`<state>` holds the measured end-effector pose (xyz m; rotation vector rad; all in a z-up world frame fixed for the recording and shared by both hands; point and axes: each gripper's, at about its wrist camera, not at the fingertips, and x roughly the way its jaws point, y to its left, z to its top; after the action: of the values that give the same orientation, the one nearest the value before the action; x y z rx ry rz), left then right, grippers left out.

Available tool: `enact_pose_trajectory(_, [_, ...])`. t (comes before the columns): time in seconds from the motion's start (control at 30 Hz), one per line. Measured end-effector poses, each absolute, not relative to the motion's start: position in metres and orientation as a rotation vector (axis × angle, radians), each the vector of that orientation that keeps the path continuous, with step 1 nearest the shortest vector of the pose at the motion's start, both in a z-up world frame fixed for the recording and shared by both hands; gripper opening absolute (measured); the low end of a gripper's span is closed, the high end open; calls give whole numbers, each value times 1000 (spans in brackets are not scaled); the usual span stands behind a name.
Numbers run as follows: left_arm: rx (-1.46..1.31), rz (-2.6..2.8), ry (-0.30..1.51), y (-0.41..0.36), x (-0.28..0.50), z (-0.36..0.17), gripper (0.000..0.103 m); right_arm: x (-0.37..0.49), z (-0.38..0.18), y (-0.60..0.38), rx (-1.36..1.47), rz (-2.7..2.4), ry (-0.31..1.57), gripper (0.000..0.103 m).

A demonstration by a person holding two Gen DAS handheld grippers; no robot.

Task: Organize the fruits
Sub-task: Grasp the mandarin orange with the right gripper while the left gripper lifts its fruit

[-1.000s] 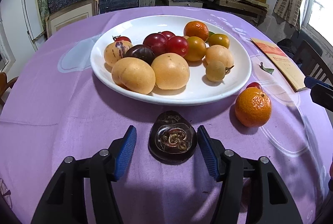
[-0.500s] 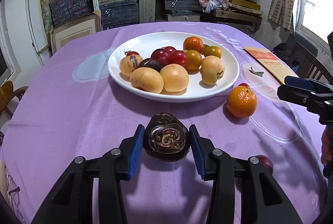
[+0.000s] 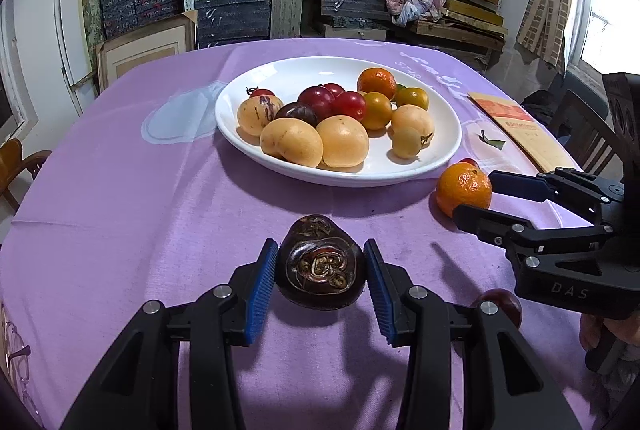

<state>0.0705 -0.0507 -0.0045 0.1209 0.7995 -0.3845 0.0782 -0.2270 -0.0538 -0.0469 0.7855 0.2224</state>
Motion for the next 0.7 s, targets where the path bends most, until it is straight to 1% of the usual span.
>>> enact_pose_trajectory(0.1, [112, -387, 811, -50, 72, -6, 44, 83, -55, -227, -34, 207, 785, 52])
enact_pose_trajectory(0.3, [105, -388, 818, -48, 73, -6, 44, 94, -65, -229, -35, 184, 818, 49])
enact_pose_trajectory(0.7, [116, -366, 804, -47, 72, -5, 44, 93, -68, -234, -27, 201, 819, 47])
